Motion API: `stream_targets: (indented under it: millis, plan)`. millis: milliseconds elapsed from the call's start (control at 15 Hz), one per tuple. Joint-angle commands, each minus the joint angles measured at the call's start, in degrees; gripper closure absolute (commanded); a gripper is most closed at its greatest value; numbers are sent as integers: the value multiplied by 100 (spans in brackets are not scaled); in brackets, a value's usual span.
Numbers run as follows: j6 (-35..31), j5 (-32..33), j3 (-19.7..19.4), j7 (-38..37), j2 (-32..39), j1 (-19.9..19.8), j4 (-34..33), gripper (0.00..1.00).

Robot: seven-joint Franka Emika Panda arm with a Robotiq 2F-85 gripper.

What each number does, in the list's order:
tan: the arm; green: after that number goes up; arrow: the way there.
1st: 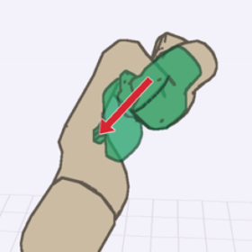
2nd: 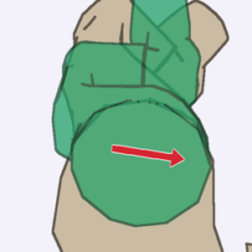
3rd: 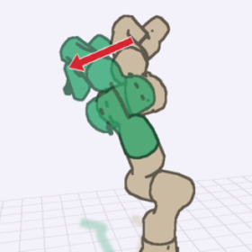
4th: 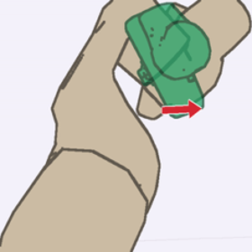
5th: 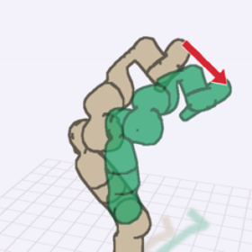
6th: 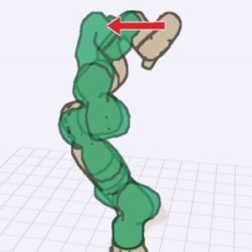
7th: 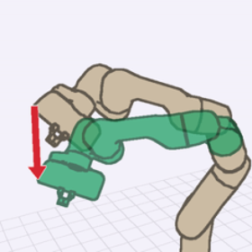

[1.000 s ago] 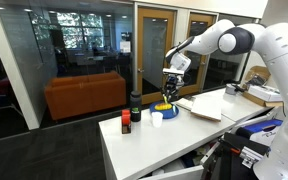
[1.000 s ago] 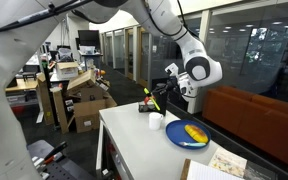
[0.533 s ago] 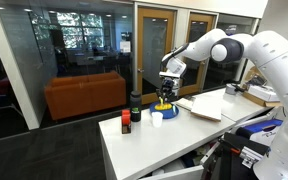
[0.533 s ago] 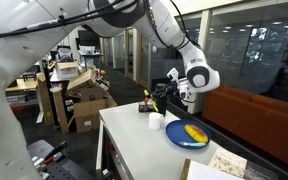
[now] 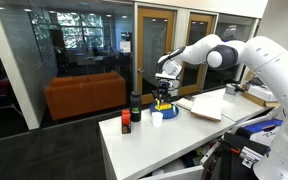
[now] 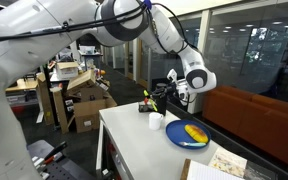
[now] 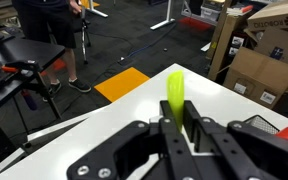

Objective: Put the marker in the mug

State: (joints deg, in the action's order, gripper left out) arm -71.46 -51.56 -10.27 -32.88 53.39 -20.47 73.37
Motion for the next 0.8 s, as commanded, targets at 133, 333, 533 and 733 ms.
stream_targets:
  millis: [133,333,533,733]
  plan:
    - [394,-118,127,-259,480,-111,-636,96]
    - [453,-111,144,-274,587,-117,-752,96]
    - [495,-85,140,-260,658,-121,-837,96]
    - [515,-66,140,-261,759,-130,-905,96]
